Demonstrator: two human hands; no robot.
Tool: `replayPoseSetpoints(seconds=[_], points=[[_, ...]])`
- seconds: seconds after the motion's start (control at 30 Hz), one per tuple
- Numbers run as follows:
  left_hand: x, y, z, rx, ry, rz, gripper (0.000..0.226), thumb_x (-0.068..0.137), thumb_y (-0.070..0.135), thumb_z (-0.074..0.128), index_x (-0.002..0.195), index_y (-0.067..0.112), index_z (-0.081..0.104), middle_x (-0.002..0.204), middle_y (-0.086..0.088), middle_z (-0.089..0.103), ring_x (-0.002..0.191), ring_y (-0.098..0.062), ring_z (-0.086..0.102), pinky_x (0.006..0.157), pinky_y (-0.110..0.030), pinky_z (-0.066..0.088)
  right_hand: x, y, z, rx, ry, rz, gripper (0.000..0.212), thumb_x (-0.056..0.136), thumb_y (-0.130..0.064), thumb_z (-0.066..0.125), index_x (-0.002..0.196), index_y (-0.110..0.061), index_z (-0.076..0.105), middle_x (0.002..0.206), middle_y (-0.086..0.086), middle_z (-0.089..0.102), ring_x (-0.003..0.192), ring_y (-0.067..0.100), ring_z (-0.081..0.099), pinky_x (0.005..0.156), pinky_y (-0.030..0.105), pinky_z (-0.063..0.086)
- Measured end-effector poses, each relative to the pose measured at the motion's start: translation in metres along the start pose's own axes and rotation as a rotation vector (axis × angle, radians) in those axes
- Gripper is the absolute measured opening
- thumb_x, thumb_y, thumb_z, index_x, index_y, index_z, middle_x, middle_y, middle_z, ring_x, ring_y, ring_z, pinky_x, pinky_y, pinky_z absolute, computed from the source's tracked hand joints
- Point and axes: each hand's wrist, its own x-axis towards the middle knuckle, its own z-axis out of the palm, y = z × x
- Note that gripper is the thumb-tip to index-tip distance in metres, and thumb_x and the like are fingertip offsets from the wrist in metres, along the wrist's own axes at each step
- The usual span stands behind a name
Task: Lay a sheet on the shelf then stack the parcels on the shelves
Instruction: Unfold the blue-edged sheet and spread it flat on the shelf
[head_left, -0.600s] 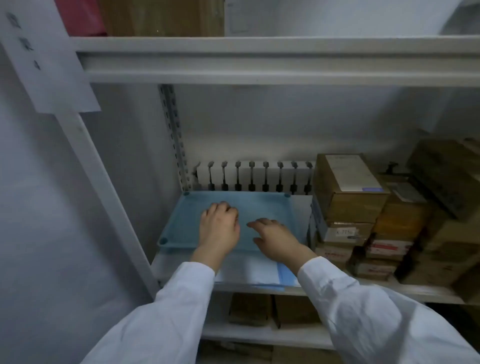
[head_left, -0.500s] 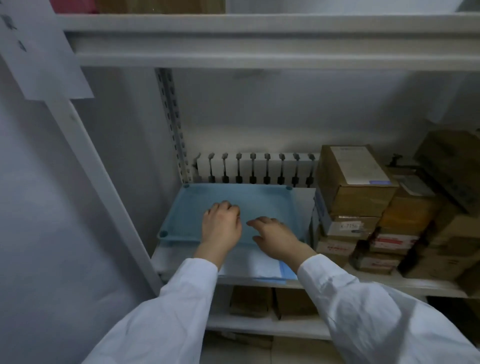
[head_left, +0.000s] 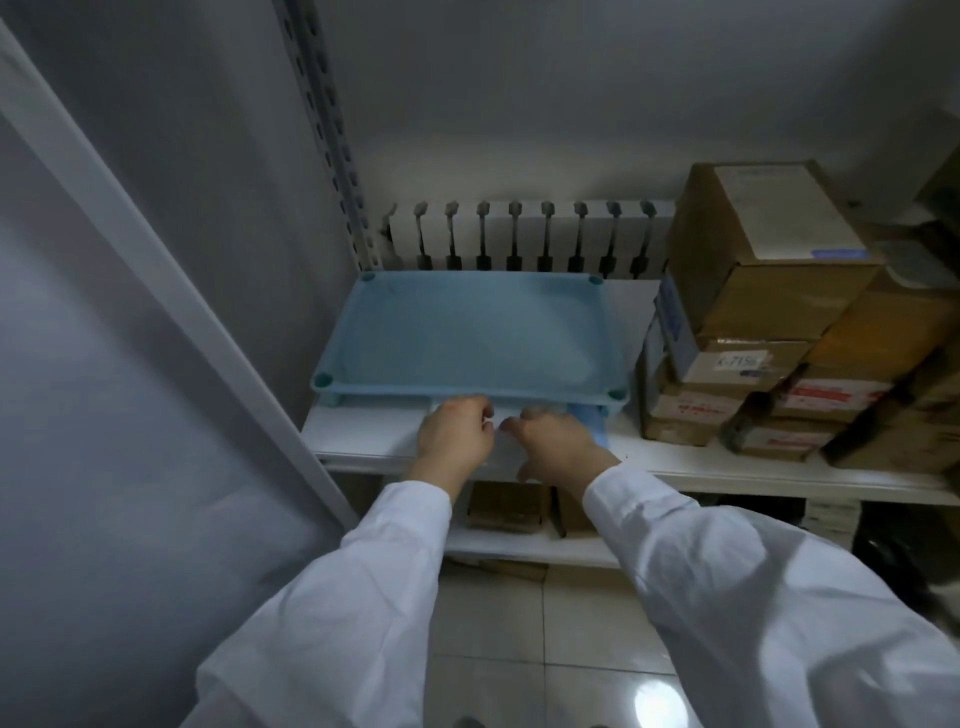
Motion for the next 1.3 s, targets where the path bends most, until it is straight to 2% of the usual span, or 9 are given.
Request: replayPoseSetpoints(seconds=[0.27, 0.43, 0.6, 0.7, 0.8, 0.93, 1.03, 1.17, 1.3], points=[[-0.010, -0.007, 0.012, -0.165, -0.120, 0.024, 0.041, 0.086, 0.013, 0.054, 0.127, 0.015, 0.056, 0.132, -0.007, 0.054, 0.120, -0.024, 0.050, 0.101, -0.030, 0.040, 0.000, 0.003, 0.009, 0.020, 0.105, 0.019, 0.029, 0.095, -0.011, 0.044, 0.120, -0.009, 0.057, 0.124, 0.014, 0.054, 0.114, 0.032, 0.052, 0.090, 0.036, 0.040], [-0.011, -0.004, 0.011, -0.054, -0.172, 0.058, 0.043, 0.087, 0.023, 0.053, 0.130, 0.024, 0.053, 0.135, -0.002, 0.055, 0.127, -0.022, 0.046, 0.112, -0.038, 0.027, -0.009, 0.010, -0.008, 0.193, 0.169, -0.069, 0.024, 0.100, -0.022, 0.038, 0.116, -0.009, 0.050, 0.114, 0.018, 0.062, 0.102, 0.034, 0.058, 0.069, 0.030, 0.031], [-0.010, 0.007, -0.003, -0.019, 0.013, -0.010, 0.028, 0.098, 0.029, 0.041, 0.110, 0.015, 0.062, 0.115, -0.017, 0.064, 0.108, -0.035, 0.056, 0.086, -0.035, 0.042, -0.017, 0.011, -0.039, 0.150, 0.478, -0.151, 0.020, 0.094, -0.021, 0.049, 0.107, -0.008, 0.057, 0.093, 0.016, 0.069, 0.087, 0.035, 0.064, 0.067, 0.032, 0.028], [-0.010, 0.016, -0.017, -0.129, 0.115, -0.056, 0.029, 0.099, 0.027, 0.039, 0.109, 0.008, 0.059, 0.114, -0.020, 0.063, 0.105, -0.038, 0.056, 0.083, -0.038, 0.044, -0.021, 0.016, -0.054, 0.324, 0.641, -0.075, 0.032, 0.084, -0.020, 0.063, 0.114, -0.009, 0.060, 0.105, 0.014, 0.069, 0.098, 0.037, 0.062, 0.086, 0.039, 0.040], [-0.013, 0.027, -0.041, -0.254, 0.230, -0.128, 0.030, 0.099, 0.024, 0.038, 0.106, 0.003, 0.059, 0.111, -0.023, 0.062, 0.101, -0.039, 0.056, 0.082, -0.038, 0.043, -0.033, 0.024, -0.071, 0.470, 0.773, 0.059, 0.051, 0.084, -0.021, 0.065, 0.131, -0.011, 0.049, 0.130, 0.014, 0.056, 0.120, 0.035, 0.051, 0.103, 0.039, 0.033], [-0.017, 0.039, -0.068, -0.448, 0.323, -0.186, 0.033, 0.100, 0.025, 0.037, 0.108, 0.001, 0.059, 0.109, -0.019, 0.061, 0.100, -0.035, 0.055, 0.084, -0.037, 0.042, -0.045, 0.032, -0.086, 0.792, 0.705, 0.191, 0.070, 0.083, -0.020, 0.068, 0.142, -0.011, 0.032, 0.142, 0.014, 0.041, 0.131, 0.033, 0.039, 0.109, 0.045, 0.033], [-0.024, 0.048, -0.083, -0.621, 0.391, -0.220, 0.028, 0.099, 0.021, 0.041, 0.082, 0.003, 0.053, 0.091, -0.020, 0.053, 0.086, -0.028, 0.050, 0.073, -0.032, 0.036, -0.054, 0.033, -0.093, 1.053, 0.506, 0.259, 0.086, 0.077, -0.030, 0.075, 0.145, -0.017, 0.024, 0.142, 0.011, 0.041, 0.128, 0.034, 0.043, 0.103, 0.052, 0.041], [-0.043, 0.058, -0.095, -0.885, 0.480, -0.266, 0.027, 0.098, 0.022, 0.045, 0.097, -0.001, 0.059, 0.104, -0.029, 0.058, 0.089, -0.027, 0.052, 0.075, -0.027, 0.033, -0.069, 0.036, -0.103, 1.070, 0.386, 0.122, 0.043, 0.087, -0.021, 0.066, 0.123, -0.005, 0.051, 0.108, 0.011, 0.057, 0.098, 0.030, 0.056, 0.081, 0.041, 0.049], [-0.070, 0.066, -0.096, -0.962, 0.358, -0.183, 0.069, 0.065, 0.054, 0.074, 0.119, 0.014, 0.058, 0.112, -0.001, 0.063, 0.102, -0.018, 0.059, 0.088, -0.033, 0.048, -0.090, 0.034, -0.120, 1.108, 0.506, 0.016, 0.023, 0.096, -0.017, 0.052, 0.114, -0.005, 0.059, 0.097, 0.014, 0.061, 0.087, 0.029, 0.057, 0.077, 0.039, 0.048]])
